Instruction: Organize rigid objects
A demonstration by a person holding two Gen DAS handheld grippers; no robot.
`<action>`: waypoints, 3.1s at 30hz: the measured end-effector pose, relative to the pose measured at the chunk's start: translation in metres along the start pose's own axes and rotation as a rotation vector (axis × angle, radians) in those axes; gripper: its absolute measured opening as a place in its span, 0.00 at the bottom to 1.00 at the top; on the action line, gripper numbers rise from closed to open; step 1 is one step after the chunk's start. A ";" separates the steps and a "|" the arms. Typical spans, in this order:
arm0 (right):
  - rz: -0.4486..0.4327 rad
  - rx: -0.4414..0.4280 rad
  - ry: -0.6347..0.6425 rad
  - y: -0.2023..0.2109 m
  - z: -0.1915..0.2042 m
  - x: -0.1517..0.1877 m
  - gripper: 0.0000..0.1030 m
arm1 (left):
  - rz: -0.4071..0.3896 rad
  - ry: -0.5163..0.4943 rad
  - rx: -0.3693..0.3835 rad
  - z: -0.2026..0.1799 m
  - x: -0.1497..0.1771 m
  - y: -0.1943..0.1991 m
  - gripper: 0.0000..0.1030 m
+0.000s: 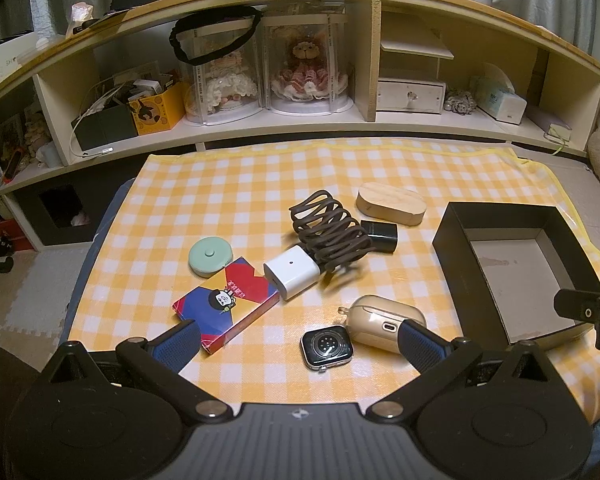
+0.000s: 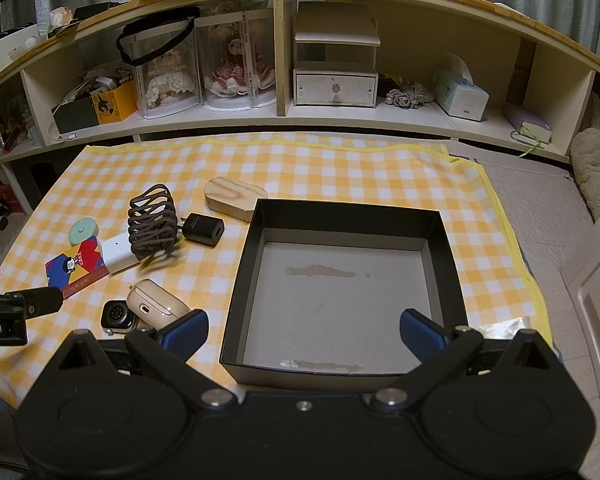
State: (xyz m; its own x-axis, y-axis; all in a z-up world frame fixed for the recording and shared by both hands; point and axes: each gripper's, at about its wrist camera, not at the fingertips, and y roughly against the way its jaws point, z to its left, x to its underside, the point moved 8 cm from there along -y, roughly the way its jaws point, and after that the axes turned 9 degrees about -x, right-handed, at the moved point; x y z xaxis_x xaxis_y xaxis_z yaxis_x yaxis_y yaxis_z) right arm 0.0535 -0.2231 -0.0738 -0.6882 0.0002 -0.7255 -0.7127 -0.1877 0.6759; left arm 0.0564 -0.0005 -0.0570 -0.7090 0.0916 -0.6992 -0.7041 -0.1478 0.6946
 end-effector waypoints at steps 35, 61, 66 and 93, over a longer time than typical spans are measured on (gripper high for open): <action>0.002 0.004 0.001 0.000 0.000 0.001 1.00 | 0.000 -0.001 0.000 -0.005 0.002 0.001 1.00; 0.003 0.005 0.004 0.000 0.001 0.001 1.00 | 0.000 0.001 0.002 -0.007 0.002 0.000 1.00; 0.003 0.005 0.004 0.000 0.004 0.000 1.00 | 0.000 0.000 0.003 -0.009 0.002 0.000 1.00; -0.094 0.042 -0.018 0.005 -0.031 -0.033 1.00 | -0.032 0.007 0.054 -0.011 -0.007 0.007 1.00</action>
State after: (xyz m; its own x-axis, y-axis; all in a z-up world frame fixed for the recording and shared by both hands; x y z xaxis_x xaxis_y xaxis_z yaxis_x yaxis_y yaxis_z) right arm 0.0774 -0.2544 -0.0506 -0.6204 0.0335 -0.7836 -0.7788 -0.1443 0.6104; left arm 0.0563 -0.0132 -0.0493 -0.6858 0.0887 -0.7224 -0.7278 -0.0913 0.6797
